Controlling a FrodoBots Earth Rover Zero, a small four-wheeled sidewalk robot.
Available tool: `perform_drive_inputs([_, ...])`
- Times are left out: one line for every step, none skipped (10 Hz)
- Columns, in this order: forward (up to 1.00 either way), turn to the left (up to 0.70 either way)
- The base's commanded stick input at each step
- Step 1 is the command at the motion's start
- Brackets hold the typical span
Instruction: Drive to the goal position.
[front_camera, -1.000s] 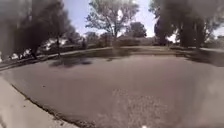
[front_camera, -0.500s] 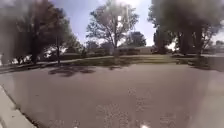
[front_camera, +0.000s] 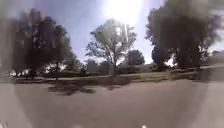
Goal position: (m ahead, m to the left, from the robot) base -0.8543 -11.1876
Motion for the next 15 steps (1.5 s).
perform_drive_inputs([0.7, 0.0])
perform_drive_inputs([0.7, 0.0])
perform_drive_inputs([0.7, 0.0])
perform_drive_inputs([0.7, 0.0])
perform_drive_inputs([0.7, 0.0])
perform_drive_inputs([0.7, 0.0])
perform_drive_inputs([0.7, 0.0])
perform_drive_inputs([0.7, 0.0])
perform_drive_inputs([0.7, 0.0])
perform_drive_inputs([0.7, 0.0])
perform_drive_inputs([0.7, -0.12])
perform_drive_inputs([0.7, -0.35])
perform_drive_inputs([0.7, -0.35])
perform_drive_inputs([0.7, -0.35])
perform_drive_inputs([0.7, -0.35])
